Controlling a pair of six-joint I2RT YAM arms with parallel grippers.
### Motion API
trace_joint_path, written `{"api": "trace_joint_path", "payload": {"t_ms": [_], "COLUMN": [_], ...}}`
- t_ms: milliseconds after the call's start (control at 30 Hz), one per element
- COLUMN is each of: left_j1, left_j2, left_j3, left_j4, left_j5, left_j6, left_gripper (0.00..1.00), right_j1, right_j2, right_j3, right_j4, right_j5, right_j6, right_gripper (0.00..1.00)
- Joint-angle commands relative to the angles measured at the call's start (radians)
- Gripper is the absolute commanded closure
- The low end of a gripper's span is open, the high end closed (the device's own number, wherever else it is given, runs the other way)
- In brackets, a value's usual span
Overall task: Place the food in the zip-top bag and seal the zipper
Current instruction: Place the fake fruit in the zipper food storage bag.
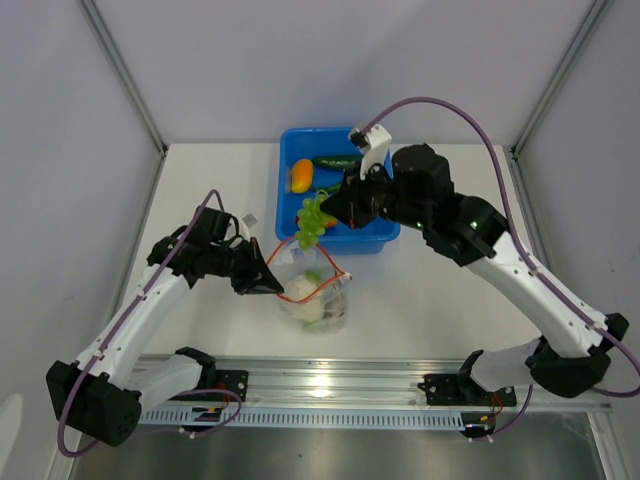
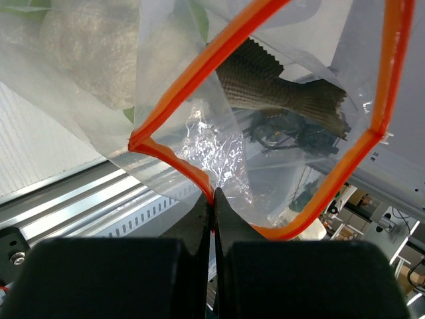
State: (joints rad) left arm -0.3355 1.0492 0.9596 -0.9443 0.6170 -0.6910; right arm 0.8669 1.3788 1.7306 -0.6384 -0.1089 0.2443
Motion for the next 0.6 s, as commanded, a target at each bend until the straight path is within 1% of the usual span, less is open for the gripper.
{"api": "trace_joint_path", "payload": {"t_ms": [0,100,233,567], "left_j1": [0.009,0.009,0.009,0.009], "left_j2": [0.005,0.006,0.0,-0.055], "left_j3": [0.065,0.091,0.111,0.103], "left_j4": [0.015,-0.007,-0.017,-0.017], "left_j5": [0.026,0.021,0.023,0.027], "left_j6": [0.005,0.011,0.007,-0.024], "left_gripper": [0.99,1.0,0.99,0.99], "right_j1": [0.047,0.061,0.08,0.126], "right_j2": [-0.09,-0.112,-0.133,-0.069], "right_j3": [-0.083,-0.109,-0.157,-0.172], "right_j4": [0.063,0.027,0.02,0.006], "right_j5": [-0.02,-0.052,-0.089,-0.074], "right_j6": [-0.04,-0.057,-0.074,-0.112], "right_gripper": [1.0,1.0,1.0,1.0]}}
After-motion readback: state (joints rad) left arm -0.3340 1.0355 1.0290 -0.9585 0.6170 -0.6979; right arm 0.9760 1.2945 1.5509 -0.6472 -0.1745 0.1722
